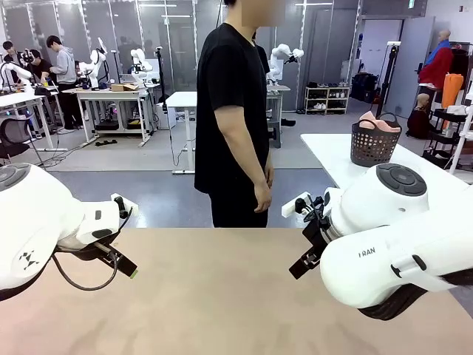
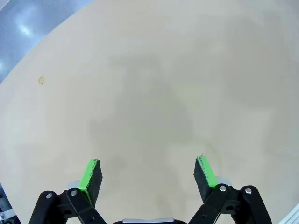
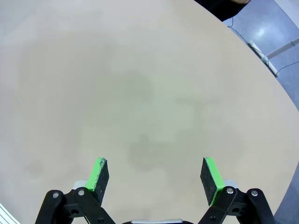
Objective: Fold the towel.
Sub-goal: Grab the top end of the 100 cm Hotel Towel extended by the human.
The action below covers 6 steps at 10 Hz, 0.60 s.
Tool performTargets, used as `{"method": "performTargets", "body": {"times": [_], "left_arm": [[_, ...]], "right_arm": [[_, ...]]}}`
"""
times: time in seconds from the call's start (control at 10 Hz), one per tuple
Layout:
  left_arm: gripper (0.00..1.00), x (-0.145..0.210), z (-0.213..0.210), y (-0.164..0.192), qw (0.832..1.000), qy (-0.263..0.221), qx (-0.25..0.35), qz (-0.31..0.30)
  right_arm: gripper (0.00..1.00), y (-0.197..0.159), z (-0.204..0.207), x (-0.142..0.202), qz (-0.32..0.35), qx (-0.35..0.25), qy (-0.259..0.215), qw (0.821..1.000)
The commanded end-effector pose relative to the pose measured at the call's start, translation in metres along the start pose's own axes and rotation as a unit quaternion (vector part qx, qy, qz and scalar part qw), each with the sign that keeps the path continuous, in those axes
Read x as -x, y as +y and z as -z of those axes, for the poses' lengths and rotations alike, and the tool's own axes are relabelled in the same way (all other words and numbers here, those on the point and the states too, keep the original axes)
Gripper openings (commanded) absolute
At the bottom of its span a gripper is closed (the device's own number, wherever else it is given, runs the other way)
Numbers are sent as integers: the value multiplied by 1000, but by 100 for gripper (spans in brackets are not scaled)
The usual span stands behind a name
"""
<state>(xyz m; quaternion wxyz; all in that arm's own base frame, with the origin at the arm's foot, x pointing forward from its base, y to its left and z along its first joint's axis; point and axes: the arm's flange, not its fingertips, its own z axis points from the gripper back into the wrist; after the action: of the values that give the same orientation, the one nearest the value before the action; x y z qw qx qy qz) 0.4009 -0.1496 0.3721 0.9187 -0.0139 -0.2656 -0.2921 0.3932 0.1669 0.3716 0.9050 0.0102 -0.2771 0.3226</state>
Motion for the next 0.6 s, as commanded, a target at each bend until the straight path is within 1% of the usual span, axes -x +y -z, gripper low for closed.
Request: {"method": "performTargets", "body": {"times": [0.0,0.5], "left_arm": [[100,0,0,0,1000,0,0,0],[100,0,0,0,1000,0,0,0]], "right_arm": [[100,0,0,0,1,0,0,1000],[100,0,0,0,1,0,0,1000]]}}
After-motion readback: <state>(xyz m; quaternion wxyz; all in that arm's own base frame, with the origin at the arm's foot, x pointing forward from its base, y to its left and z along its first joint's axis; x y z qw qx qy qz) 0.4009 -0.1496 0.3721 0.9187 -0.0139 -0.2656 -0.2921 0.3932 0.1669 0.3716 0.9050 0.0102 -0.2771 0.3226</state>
